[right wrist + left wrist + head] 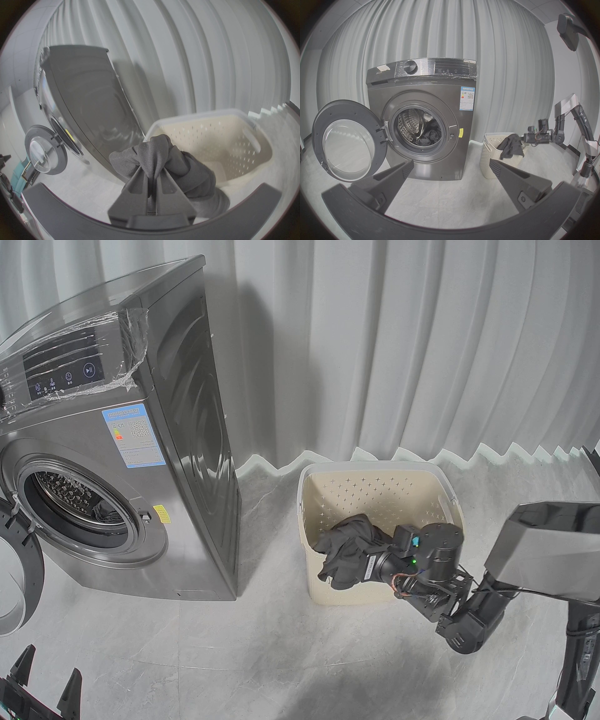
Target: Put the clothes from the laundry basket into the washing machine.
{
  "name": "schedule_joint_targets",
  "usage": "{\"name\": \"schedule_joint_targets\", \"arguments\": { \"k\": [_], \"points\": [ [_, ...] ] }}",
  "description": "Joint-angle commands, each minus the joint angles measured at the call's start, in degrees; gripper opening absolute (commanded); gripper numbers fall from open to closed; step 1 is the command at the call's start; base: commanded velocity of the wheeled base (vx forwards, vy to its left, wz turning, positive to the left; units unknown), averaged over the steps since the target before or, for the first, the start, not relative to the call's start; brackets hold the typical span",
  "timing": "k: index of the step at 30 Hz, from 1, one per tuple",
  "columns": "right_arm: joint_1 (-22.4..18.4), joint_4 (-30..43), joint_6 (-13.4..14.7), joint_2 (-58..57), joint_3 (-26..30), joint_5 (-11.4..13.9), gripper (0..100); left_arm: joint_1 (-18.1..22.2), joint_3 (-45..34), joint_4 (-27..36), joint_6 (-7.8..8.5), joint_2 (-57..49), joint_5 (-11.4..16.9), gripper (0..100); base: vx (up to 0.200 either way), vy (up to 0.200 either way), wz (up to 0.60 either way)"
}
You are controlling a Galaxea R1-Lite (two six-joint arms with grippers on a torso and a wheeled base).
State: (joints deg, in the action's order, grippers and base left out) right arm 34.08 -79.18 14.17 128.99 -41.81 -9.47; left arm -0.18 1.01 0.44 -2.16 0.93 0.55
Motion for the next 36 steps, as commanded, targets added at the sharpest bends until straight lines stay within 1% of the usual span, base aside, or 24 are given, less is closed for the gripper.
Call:
{"name": "schedule_joint_targets", "arguments": {
  "k": [1,2,3,5,8,14,16,19,20,24,26,27,32,36],
  "points": [
    [1.34,-4.58,-2.65,-14.03,7.98,0.6,0,0.01,-0.84,0.0,-0.04,-0.93,-0.02,100,0.0,0.0,0.0],
    [1.34,-4.67,-2.65,-14.64,8.33,0.6,0,0.01,-0.84,0.0,-0.04,-0.93,-0.02,100,0.0,0.0,0.0],
    [1.34,-4.93,-3.0,-17.89,10.17,0.68,0,0.01,-0.84,0.0,-0.13,-0.93,-0.02,100,0.0,0.0,0.0],
    [1.51,-5.64,-4.85,-21.06,11.93,0.86,0,0.01,-0.84,0.0,-0.04,-0.93,-0.02,100,0.0,0.0,0.0],
    [2.21,-5.72,-5.73,-25.63,13.51,1.12,0,0.01,-0.84,0.0,-0.04,-0.93,-0.02,100,0.0,0.0,0.0],
    [2.39,-5.64,-6.78,-29.76,13.95,1.12,0,0.01,-0.84,0.0,-0.04,-0.93,-0.02,100,0.0,0.0,0.0],
    [1.6,-5.64,-7.05,-30.55,13.51,0.95,0,0.01,-0.84,0.0,-0.04,-0.93,0.07,100,0.0,0.0,0.0],
    [1.07,-5.2,-9.24,-31.08,13.25,0.6,0,0.01,-0.84,0.0,-0.13,-0.93,0.07,100,0.0,0.0,0.0],
    [1.16,-5.11,-9.51,-31.61,13.51,0.6,0,0.01,-0.84,0.0,-0.04,-0.93,-0.02,100,0.0,0.0,0.0],
    [2.3,-5.11,-9.77,-32.66,15.45,0.24,0,0.01,-0.84,0.0,-0.04,-0.93,-0.02,100,0.0,0.0,0.0],
    [2.39,-5.11,-9.77,-32.75,15.45,0.24,0,0.01,-0.84,0.0,-0.04,-0.93,-0.02,100,0.0,0.0,0.0],
    [2.48,-5.11,-9.77,-33.98,16.59,0.07,0,0.01,-0.84,0.0,-0.04,-0.93,-0.02,100,0.0,0.0,0.0],
    [2.3,-5.02,-9.86,-34.86,17.12,0.07,0,0.01,-0.84,0.0,-0.04,-0.93,-0.02,100,-0.2,0.0,0.0],
    [2.65,-5.02,-9.77,-36.18,18.61,0.16,0,0.01,-0.84,0.0,-0.13,-0.93,-0.02,100,-0.2,0.0,0.0]
  ]
}}
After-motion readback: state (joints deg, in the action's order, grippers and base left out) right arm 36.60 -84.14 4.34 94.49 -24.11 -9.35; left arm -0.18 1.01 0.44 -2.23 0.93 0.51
